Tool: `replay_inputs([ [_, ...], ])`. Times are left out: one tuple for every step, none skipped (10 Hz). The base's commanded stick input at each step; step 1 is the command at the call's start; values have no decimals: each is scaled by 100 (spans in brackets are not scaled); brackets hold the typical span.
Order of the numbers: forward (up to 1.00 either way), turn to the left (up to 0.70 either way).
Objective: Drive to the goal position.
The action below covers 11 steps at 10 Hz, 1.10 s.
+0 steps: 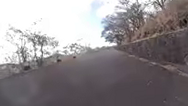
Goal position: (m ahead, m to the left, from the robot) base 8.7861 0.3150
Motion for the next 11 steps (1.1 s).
replay_inputs([
  [70,0],
  [70,0],
  [70,0],
  [70,0],
  [70,0],
  [70,0],
  [70,0],
  [70,0],
  [70,0],
  [70,0],
  [70,0],
])
